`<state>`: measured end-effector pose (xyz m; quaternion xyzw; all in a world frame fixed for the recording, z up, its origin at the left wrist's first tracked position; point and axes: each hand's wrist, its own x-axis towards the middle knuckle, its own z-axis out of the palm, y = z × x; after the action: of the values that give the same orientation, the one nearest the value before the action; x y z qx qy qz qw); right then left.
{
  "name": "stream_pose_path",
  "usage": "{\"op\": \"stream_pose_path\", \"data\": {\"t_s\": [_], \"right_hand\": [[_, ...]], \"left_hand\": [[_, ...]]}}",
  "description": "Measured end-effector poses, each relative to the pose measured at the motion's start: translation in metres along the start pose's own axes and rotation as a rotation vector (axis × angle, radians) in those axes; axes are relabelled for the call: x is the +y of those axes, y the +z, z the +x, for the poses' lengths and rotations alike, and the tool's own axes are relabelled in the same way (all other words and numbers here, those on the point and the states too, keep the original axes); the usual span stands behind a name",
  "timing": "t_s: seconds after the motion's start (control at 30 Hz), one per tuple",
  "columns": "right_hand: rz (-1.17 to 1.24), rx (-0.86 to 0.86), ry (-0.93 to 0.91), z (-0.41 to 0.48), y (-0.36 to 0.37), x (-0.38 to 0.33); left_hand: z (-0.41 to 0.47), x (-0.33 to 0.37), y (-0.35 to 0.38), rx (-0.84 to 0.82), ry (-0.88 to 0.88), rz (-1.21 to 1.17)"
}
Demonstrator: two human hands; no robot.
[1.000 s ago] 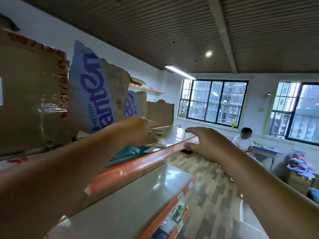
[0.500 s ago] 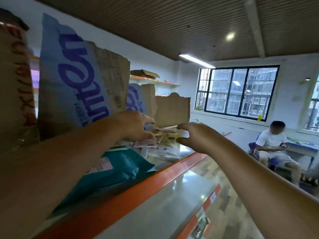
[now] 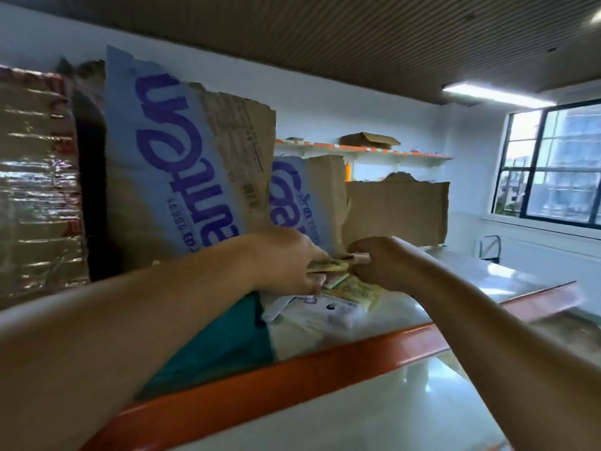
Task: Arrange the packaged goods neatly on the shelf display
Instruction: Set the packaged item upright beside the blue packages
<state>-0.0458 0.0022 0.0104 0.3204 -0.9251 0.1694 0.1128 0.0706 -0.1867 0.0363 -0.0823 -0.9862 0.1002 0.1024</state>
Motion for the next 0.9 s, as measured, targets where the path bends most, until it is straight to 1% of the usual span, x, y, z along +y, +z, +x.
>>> {"op": "stream_pose_path", "data": {"t_s": [0.07, 0.1, 0.23, 0.37, 0.47, 0.53, 0.63, 0.73, 0.9], "right_hand": [[-0.065, -0.092, -0.064, 0.018, -0.001, 0.014], [-0.075, -0.111, -0.092, 0.026, -0.001, 0.021], [-0.049, -0.133, -0.191, 0.050, 0.000, 0.033], [0.170, -0.109, -0.283, 0.062, 0.013, 0.040], [0.264, -0.128, -0.331, 0.068, 0.029, 0.046], [0.283, -0.160, -0.341, 0.071, 0.033, 0.051], [0.380, -0.185, -0.323, 0.073, 0.030, 0.059], [0.418, -0.183, -0.352, 0.068, 0.026, 0.062], [0.460, -0.119, -0.375, 0.056, 0.018, 0.062]], "left_hand": [[0.004, 0.015, 0.002, -0.071, -0.025, 0.002], [0.008, 0.024, 0.003, -0.098, -0.041, 0.004], [0.021, 0.049, 0.017, -0.137, -0.166, -0.094], [0.029, 0.063, 0.032, -0.151, -0.233, 0.031], [0.035, 0.077, 0.027, -0.220, -0.346, -0.011], [0.041, 0.085, 0.021, -0.260, -0.382, -0.030], [0.050, 0.100, 0.018, -0.330, -0.387, 0.015], [0.053, 0.108, 0.014, -0.369, -0.347, 0.109], [0.049, 0.106, 0.019, -0.284, -0.216, 0.202]]}}
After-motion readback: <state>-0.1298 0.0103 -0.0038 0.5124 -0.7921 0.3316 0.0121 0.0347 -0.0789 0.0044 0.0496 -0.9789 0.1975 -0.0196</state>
